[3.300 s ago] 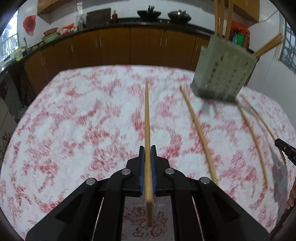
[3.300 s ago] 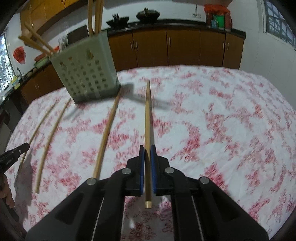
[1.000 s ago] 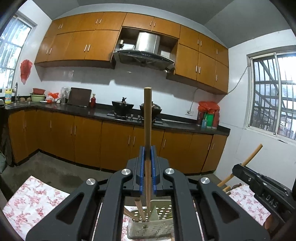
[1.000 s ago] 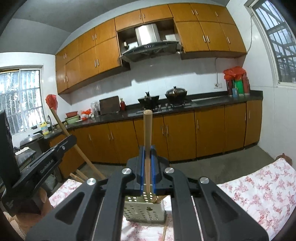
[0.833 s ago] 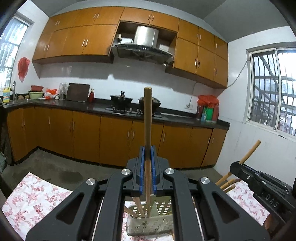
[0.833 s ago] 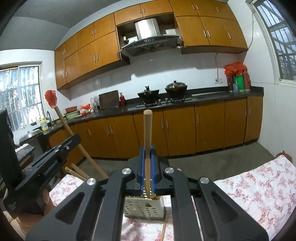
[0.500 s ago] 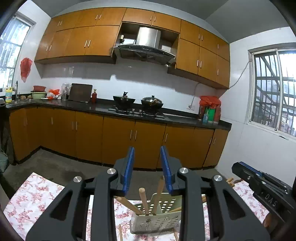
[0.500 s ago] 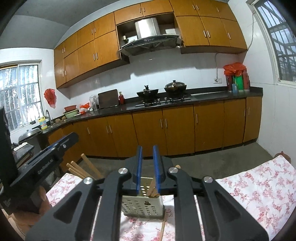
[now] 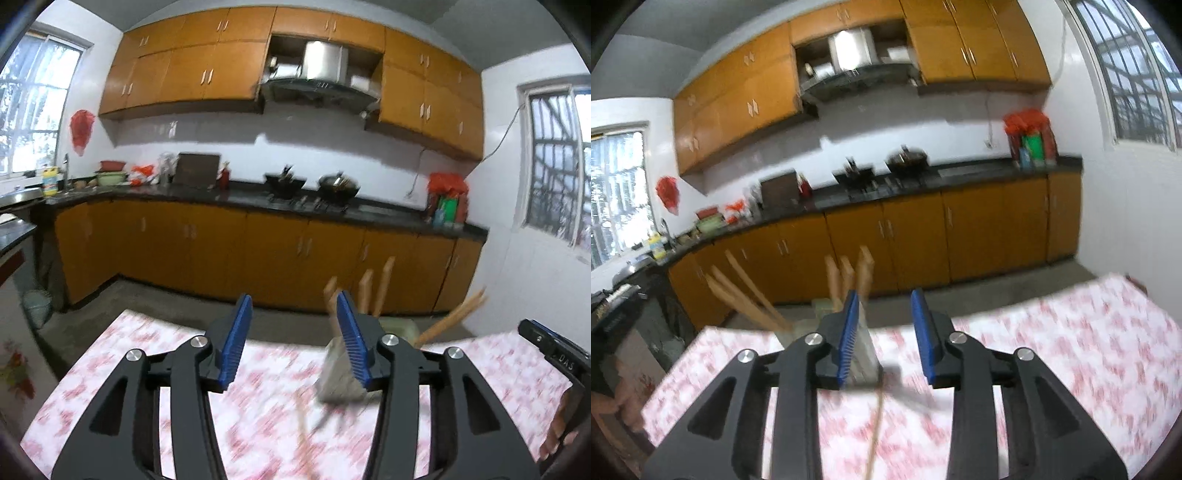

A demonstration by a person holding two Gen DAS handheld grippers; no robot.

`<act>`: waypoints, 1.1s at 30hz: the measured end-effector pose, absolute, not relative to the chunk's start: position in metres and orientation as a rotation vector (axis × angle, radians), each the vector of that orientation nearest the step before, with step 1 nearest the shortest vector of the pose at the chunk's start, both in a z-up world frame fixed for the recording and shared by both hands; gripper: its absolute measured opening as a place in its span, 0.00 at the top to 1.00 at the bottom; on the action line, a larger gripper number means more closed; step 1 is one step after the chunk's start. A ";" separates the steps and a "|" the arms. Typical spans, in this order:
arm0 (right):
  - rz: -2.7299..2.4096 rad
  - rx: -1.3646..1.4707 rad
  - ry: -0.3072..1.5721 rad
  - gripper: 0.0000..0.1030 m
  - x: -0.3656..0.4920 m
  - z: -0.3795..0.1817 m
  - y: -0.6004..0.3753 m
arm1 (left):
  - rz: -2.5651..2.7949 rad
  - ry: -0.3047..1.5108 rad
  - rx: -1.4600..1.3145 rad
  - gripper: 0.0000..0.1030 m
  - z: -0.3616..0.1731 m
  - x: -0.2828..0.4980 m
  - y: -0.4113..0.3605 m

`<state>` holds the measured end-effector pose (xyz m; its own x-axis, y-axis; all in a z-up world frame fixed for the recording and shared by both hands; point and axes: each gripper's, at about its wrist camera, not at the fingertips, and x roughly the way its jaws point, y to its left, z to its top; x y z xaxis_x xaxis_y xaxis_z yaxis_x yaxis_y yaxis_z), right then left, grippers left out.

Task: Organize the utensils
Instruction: 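Move both open tools down to the last two chopsticks, then grasp the last chopstick with the left tool while the right tool grasps the other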

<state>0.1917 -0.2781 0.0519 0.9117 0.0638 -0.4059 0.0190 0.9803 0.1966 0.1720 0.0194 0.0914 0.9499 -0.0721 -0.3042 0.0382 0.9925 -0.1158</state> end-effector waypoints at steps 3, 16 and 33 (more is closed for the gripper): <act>-0.013 0.193 0.552 0.65 0.194 0.010 -0.278 | -0.039 0.425 -0.106 0.51 0.059 0.172 0.028; 0.169 0.222 0.880 0.77 0.191 -0.099 -0.221 | -0.053 0.747 -0.124 0.51 -0.049 0.172 0.028; 0.050 0.175 0.875 0.92 0.198 -0.109 -0.235 | -0.151 0.833 -0.094 0.59 -0.076 0.170 -0.006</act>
